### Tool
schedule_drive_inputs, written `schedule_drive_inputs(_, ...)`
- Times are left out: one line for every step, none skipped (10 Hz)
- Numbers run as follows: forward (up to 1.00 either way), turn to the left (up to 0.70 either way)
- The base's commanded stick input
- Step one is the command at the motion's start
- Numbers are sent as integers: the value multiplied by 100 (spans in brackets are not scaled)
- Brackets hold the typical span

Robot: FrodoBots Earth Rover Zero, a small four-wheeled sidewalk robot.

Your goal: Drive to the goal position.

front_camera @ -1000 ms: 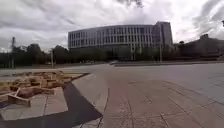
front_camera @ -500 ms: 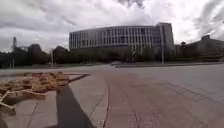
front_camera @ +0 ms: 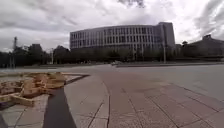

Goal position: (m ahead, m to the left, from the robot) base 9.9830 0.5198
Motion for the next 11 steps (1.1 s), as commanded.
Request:
schedule_drive_inputs(70,1)
schedule_drive_inputs(70,1)
schedule_drive_inputs(70,1)
schedule_drive_inputs(70,1)
schedule_drive_inputs(70,1)
schedule_drive_inputs(70,1)
schedule_drive_inputs(70,1)
schedule_drive_inputs(70,1)
schedule_drive_inputs(70,1)
schedule_drive_inputs(70,1)
schedule_drive_inputs(70,1)
